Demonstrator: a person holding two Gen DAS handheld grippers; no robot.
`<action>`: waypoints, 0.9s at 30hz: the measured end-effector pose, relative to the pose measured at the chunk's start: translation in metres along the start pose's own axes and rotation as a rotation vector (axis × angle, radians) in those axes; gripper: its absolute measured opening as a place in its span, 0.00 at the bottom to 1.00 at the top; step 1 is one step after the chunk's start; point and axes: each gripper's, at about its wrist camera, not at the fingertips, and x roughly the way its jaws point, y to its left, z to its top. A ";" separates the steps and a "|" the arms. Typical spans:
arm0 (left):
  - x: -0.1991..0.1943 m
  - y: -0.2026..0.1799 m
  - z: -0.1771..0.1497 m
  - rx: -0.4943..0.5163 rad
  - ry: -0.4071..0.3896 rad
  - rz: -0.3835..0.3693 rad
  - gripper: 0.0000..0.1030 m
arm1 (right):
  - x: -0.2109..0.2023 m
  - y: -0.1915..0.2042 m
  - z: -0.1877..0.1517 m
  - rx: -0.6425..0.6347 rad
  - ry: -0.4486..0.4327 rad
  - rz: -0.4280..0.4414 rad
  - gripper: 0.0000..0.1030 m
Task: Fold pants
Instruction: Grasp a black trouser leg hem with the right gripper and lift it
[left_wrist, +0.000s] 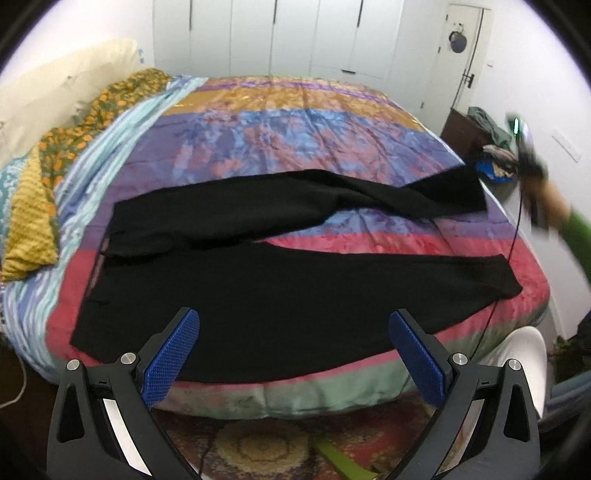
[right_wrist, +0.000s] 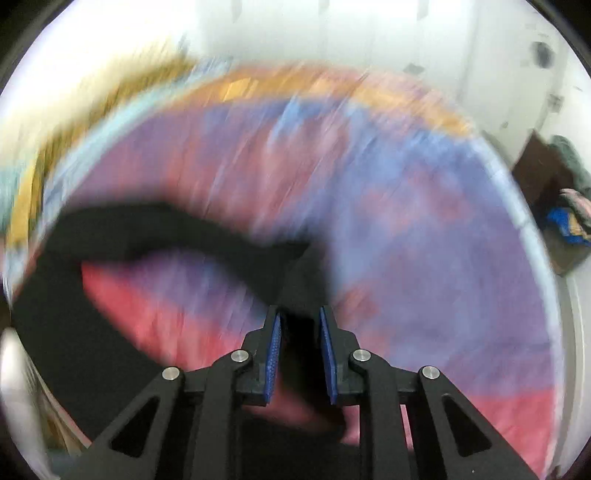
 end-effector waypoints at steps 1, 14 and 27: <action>0.003 -0.004 0.002 0.001 0.003 -0.013 0.99 | -0.006 -0.033 0.028 0.064 -0.056 -0.060 0.09; 0.023 0.007 0.001 -0.047 0.046 -0.031 0.99 | 0.064 -0.094 -0.059 -0.024 0.113 -0.088 0.83; 0.032 0.011 0.000 -0.071 0.063 -0.012 0.99 | 0.096 0.012 -0.099 -0.458 0.236 -0.130 0.05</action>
